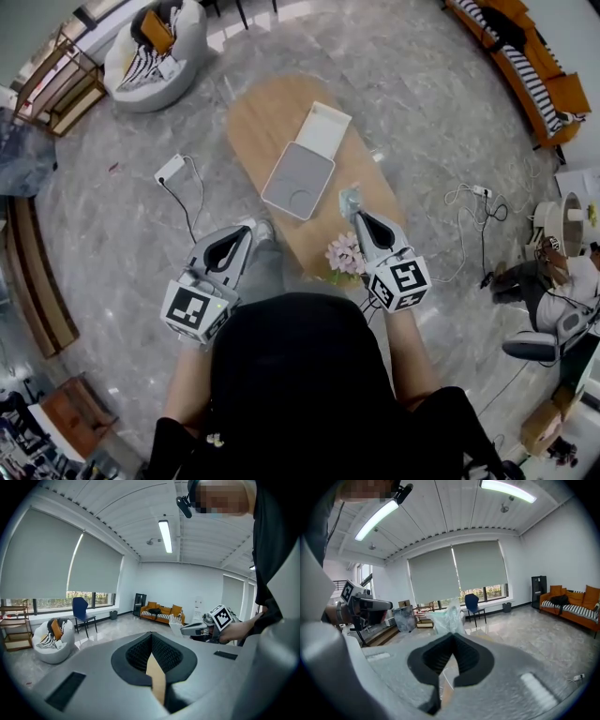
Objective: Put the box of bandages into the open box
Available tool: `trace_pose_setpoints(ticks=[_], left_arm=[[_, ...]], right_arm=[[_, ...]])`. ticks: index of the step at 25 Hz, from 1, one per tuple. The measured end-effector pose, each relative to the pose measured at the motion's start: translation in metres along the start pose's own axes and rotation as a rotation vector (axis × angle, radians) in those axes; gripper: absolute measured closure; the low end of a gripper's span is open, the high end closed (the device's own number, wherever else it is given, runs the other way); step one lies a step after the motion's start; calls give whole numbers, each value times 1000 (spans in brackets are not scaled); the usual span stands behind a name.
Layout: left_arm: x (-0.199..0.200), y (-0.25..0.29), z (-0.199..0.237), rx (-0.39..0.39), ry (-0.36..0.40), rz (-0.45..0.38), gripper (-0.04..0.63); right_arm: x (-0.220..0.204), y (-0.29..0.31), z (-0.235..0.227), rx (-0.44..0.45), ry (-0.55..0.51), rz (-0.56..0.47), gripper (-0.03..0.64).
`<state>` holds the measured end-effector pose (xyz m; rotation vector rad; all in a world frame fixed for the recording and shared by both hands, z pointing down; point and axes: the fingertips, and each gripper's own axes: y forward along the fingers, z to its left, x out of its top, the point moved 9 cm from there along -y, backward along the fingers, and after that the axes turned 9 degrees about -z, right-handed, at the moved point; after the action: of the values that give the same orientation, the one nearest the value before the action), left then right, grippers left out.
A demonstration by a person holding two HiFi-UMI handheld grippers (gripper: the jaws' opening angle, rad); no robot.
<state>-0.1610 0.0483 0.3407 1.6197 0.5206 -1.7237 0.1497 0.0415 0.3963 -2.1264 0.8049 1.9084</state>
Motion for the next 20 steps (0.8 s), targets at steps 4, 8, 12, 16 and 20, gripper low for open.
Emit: trace_pose_setpoints(ticks=[4, 8, 12, 16, 20], left_arm=[[5, 22, 38, -17, -41, 45, 584], [0, 39, 73, -71, -11, 56, 584], [-2, 52, 101, -73, -75, 97, 584], [-13, 61, 128, -90, -75, 109, 584], [-16, 69, 143, -68, -125, 135, 584]], right_arm=[[-3, 41, -10, -31, 22, 36, 620], [-8, 76, -21, -67, 39, 76, 620], [-21, 111, -29, -103, 48, 112, 620], [-37, 142, -41, -147, 73, 134, 620], [-60, 167, -56, -190, 87, 173, 620]])
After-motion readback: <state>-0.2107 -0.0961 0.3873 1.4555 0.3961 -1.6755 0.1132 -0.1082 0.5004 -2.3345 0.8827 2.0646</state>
